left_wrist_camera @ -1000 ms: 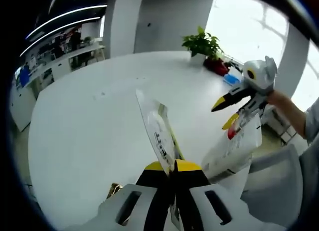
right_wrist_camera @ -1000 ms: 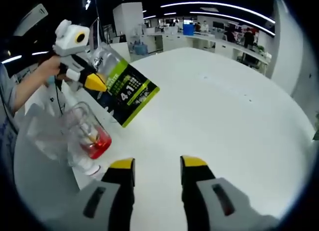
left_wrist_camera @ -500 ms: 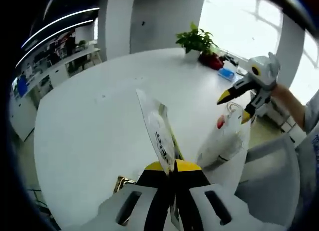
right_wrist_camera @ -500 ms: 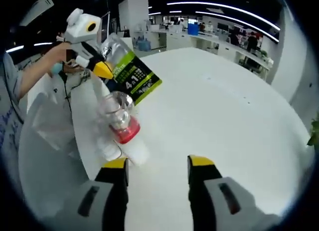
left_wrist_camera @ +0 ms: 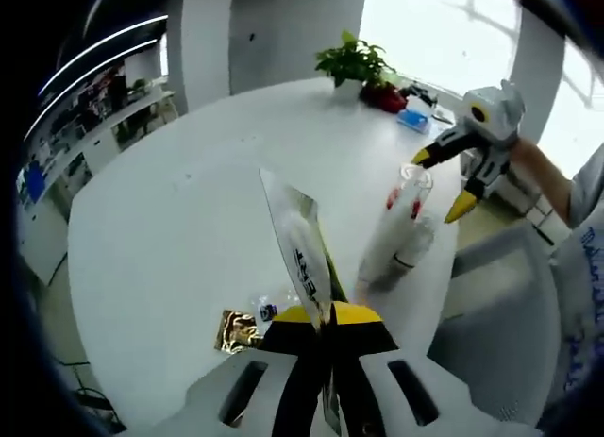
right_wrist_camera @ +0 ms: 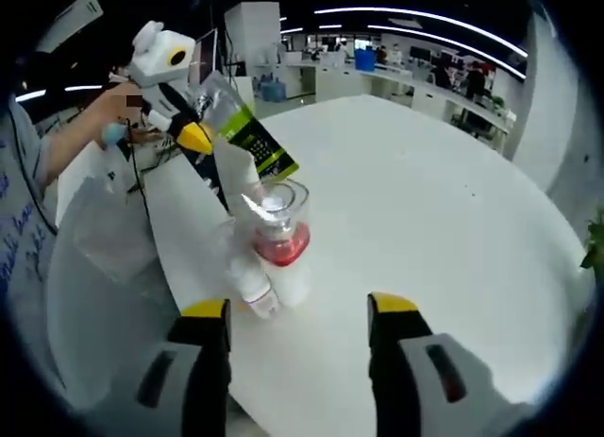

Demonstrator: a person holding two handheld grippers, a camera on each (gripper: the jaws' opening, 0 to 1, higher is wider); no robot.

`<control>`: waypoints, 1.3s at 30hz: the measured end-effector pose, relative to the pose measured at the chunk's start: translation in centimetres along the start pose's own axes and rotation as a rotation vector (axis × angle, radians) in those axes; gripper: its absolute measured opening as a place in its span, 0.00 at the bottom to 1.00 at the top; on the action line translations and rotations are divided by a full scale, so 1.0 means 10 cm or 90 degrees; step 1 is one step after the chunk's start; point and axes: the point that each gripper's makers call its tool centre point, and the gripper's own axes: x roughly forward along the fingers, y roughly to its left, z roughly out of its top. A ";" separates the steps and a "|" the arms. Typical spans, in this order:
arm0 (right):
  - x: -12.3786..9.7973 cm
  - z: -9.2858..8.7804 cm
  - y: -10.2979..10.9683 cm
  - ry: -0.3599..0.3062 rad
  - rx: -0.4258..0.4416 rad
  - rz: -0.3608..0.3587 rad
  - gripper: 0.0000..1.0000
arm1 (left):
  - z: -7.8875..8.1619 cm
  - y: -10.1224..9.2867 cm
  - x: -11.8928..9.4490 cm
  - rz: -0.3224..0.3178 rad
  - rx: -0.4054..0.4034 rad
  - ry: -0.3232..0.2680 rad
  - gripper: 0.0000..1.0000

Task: Arrange the skincare products in the storage area until every visible bottle or jar stands upright without overlapping.

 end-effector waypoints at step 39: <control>0.12 -0.11 0.74 -0.017 0.099 -0.014 1.00 | -0.62 -0.56 -0.23 -0.217 0.163 0.209 0.00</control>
